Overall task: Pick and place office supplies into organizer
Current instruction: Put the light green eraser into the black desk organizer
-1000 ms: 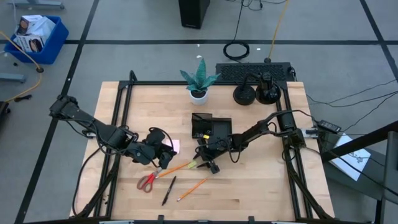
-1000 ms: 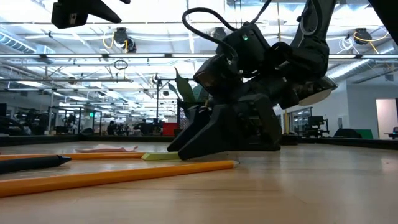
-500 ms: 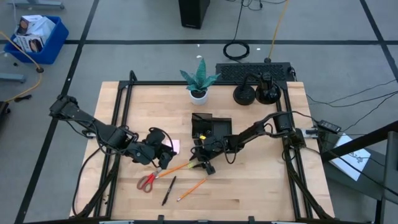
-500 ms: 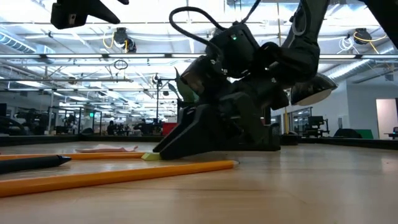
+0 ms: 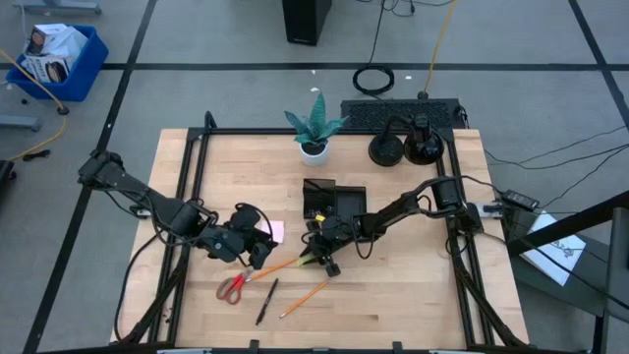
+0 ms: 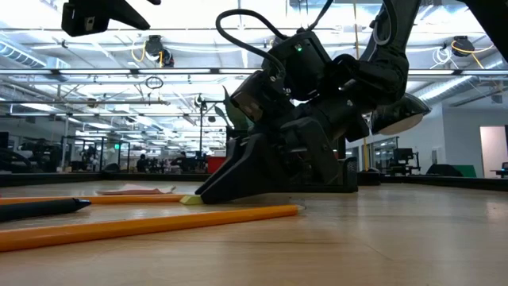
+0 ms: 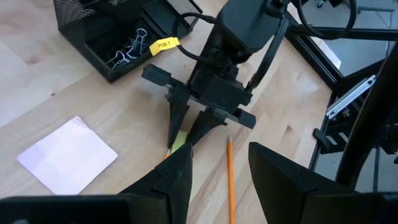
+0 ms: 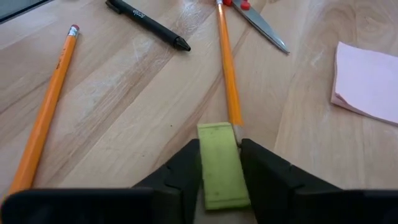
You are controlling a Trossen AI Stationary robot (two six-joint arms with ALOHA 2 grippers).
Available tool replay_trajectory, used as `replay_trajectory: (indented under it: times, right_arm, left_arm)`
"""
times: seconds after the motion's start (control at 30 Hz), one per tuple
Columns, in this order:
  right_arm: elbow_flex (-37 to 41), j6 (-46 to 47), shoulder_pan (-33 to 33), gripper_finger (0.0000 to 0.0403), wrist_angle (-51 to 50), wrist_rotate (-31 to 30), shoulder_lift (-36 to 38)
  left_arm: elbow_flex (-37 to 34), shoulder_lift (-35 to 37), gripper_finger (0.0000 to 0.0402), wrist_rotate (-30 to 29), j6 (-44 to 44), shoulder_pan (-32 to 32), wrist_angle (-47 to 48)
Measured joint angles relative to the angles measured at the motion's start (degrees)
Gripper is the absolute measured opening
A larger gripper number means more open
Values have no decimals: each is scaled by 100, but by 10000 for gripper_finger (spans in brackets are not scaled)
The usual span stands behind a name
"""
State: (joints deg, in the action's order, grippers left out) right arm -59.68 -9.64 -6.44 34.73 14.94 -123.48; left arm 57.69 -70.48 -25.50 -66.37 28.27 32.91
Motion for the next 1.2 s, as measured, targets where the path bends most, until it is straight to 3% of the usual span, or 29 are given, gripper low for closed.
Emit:
replay_trajectory:
  times: [0.23, 0.73, 1.2]
  right_arm:
    - [0, 265, 2, 61, 3, 0, 0]
    - [22, 919, 0, 65, 651, -15, -26]
    - [17, 924, -2, 65, 568, -124, 367]
  left_arm:
    - [0, 0, 161, 0, 11, 0, 33]
    - [0, 0, 161, 2, 219, 0, 44]
    - [0, 0, 161, 2, 219, -2, 87]
